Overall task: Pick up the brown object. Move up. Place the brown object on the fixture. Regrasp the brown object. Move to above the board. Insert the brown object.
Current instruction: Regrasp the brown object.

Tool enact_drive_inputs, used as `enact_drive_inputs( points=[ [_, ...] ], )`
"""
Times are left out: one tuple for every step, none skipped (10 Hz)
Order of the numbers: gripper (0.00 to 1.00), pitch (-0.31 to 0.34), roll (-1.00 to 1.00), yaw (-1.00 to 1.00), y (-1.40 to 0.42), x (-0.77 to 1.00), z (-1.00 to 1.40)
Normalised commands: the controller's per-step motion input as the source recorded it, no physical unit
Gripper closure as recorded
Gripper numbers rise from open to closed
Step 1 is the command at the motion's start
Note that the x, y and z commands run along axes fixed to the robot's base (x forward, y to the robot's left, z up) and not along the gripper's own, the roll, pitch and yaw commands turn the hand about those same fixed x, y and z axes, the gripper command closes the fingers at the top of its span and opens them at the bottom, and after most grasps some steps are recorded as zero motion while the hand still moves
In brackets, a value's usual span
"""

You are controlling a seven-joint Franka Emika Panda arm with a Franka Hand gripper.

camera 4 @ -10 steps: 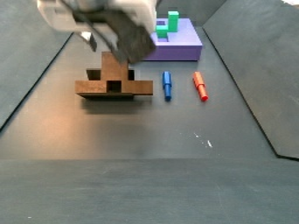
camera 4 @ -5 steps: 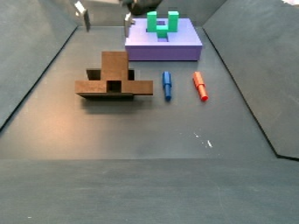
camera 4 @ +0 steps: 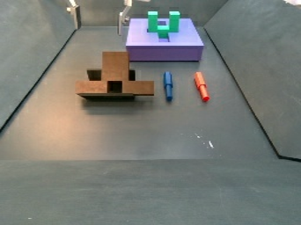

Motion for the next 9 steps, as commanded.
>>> enact_drive_inputs(
  points=[
    [0.0,0.103,1.0,0.21,-0.07,0.07,0.03],
    [0.0,0.18,1.0,0.2,-0.09,0.0,0.05],
    [0.0,0.24,1.0,0.2,-0.11,0.0,0.06],
    [0.0,0.266,1.0,0.21,-0.12,0.0,0.07],
    [0.0,0.28,1.0,0.18,-0.12,0.0,0.08],
    [0.0,0.309,1.0,0.08,-0.15,0.16,0.09],
    [0.0,0.411,0.94,0.09,-0.52,0.11,-0.22],
    [0.0,0.426,0.77,0.1,-0.59,0.08,-0.37],
    [0.0,0.417,0.56,0.19,-0.53,0.01,-0.54]
  ],
)
